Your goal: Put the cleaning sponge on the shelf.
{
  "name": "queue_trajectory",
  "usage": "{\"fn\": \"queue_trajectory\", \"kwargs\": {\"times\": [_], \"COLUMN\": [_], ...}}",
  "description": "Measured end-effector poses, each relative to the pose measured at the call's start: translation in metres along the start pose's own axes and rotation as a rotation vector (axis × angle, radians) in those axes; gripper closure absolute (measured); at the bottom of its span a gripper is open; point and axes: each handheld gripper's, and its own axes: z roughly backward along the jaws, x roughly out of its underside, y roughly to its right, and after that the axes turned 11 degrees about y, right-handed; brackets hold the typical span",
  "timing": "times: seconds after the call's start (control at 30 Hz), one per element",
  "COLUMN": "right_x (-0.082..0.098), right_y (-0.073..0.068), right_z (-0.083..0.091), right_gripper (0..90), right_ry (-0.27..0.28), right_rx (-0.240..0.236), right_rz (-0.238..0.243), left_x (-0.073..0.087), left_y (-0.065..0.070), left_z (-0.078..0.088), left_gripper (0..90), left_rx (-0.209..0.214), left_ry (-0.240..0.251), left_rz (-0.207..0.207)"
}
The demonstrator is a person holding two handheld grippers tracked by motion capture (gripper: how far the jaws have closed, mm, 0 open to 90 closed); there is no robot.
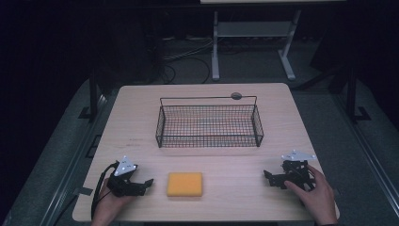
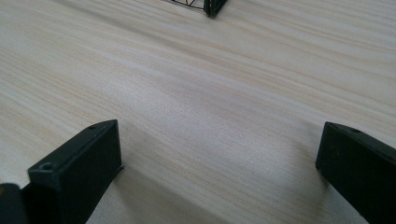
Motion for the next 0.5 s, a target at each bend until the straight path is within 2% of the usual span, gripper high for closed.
{"fn": "queue_trajectory", "kwargs": {"times": [0.3, 0.47, 0.5], "right_x": [0.0000, 0.0000, 0.0000], "right_y": [0.0001, 0.0001, 0.0001], "right_z": [0.0000, 0.0000, 0.0000], "right_gripper": [0.0, 0.0, 0.0], "right_ry": [0.000, 0.000, 0.000], "right_rx": [0.000, 0.000, 0.000], "right_rz": [0.001, 0.001, 0.001], "left_x": [-0.0007, -0.0045, -0.0061], "left_y": [-0.0003, 0.0008, 0.0015], "left_z": [0.0020, 0.0076, 0.0091], "left_gripper": [14.4, 26.2, 31.6], "left_rx": [0.006, 0.036, 0.047], "left_ry": [-0.005, -0.008, 0.001], "left_rz": [0.010, 0.009, 0.010]}}
